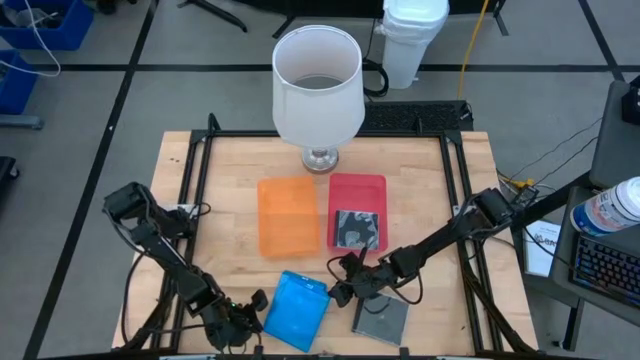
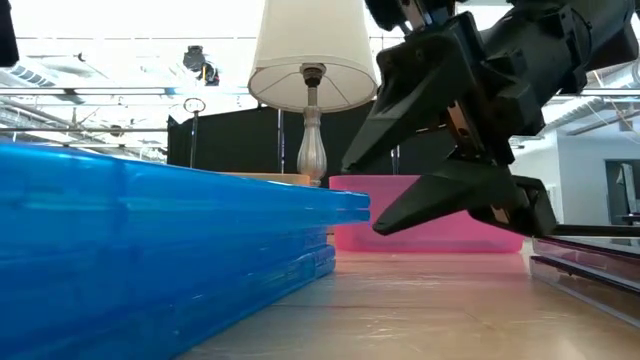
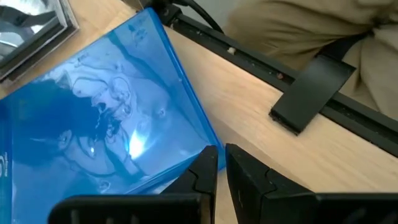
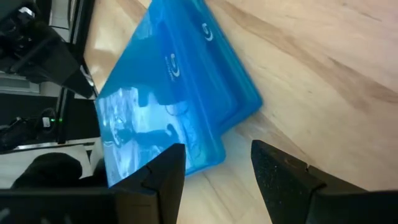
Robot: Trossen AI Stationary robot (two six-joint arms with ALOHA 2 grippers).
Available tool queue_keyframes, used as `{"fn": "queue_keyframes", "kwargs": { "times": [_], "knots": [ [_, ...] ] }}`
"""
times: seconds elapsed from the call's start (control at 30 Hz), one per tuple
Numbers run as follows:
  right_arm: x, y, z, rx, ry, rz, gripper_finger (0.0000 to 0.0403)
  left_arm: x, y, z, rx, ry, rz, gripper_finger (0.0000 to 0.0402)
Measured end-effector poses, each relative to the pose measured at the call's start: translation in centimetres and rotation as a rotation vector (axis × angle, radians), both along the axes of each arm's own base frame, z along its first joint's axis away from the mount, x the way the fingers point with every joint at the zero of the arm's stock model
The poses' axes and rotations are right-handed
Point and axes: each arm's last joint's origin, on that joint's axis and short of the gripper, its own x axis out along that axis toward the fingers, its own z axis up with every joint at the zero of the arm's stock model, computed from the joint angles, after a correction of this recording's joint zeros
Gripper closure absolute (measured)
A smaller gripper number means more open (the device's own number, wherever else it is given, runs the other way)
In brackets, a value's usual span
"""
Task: Pick & place jewel cases by type
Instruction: Put the blue CD case into the orange bin
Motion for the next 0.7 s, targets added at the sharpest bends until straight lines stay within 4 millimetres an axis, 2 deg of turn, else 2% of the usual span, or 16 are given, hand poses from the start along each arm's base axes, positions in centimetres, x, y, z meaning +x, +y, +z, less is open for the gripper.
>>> {"fn": "queue_keyframes", "kwargs": {
  "times": [0.23,0.47,0.7],
  "knots": [
    [0.1,0.0,-0.2,-0.006,-0.001,-0.010,0.0229,0.2,0.0,0.1,-0.013,-0.012,0.012,0.0360],
    [0.0,0.2,-0.3,-0.020,-0.008,-0.009,0.0229,0.8,-0.2,-1.5,0.013,-0.006,0.018,0.0360],
    [0.0,0.3,-0.3,-0.028,-0.019,0.002,0.0229,1.5,0.2,-1.6,0.016,-0.017,0.031,0.0360]
  ]
}}
